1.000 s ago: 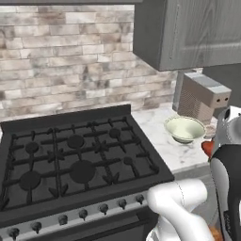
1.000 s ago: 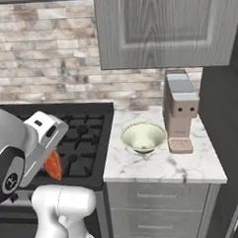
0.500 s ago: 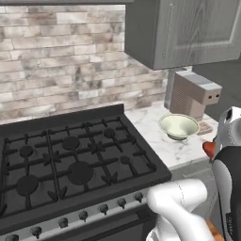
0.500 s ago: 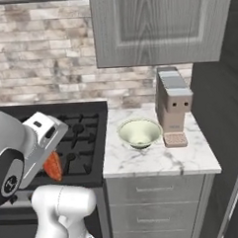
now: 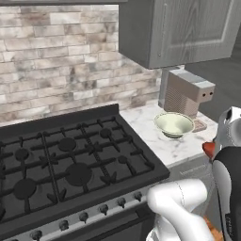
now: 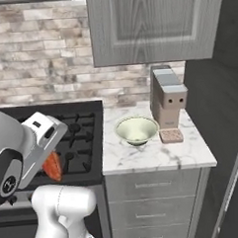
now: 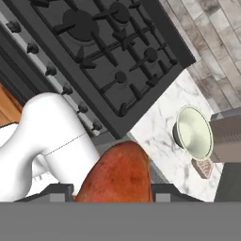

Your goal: Take the sweet potato, bell pepper, and mango from the freezer and place them in the bowl on the counter.

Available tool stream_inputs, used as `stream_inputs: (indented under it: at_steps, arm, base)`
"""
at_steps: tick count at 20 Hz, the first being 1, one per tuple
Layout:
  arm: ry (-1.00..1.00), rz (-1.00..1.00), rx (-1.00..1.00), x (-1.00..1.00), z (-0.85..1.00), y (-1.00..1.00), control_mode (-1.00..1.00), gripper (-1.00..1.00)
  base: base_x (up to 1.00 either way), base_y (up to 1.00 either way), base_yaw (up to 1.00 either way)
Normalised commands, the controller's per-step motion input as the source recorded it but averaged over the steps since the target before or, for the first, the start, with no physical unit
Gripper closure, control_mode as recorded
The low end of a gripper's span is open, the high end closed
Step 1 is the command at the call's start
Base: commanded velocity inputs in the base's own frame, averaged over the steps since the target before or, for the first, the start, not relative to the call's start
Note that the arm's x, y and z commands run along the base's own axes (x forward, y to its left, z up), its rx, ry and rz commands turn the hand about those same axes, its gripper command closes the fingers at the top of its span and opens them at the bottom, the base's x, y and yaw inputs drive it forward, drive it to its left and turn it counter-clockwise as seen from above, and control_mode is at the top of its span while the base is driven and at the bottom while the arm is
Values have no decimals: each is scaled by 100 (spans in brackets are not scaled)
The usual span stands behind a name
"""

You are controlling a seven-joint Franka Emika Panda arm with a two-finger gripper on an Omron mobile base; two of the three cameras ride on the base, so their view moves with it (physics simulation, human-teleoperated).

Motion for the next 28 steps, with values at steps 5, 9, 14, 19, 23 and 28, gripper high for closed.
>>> stream_inputs:
  at_steps: [5,9,14,19,23,28]
  arm:
    - [0,0,0,0,0,0,100,100]
    - [0,0,0,0,0,0,100,100]
    - [0,0,0,0,0,0,100,100]
    - [0,0,0,0,0,0,100,100]
    - [0,4,0,22,0,0,-100,100]
    - [-7,14,0,97,0,0,-100,100]
  base:
    - [38,-87,25]
    - [7,-72,26]
    - [88,8,14]
    - [97,0,14]
    - [61,0,12]
    - [0,0,0]
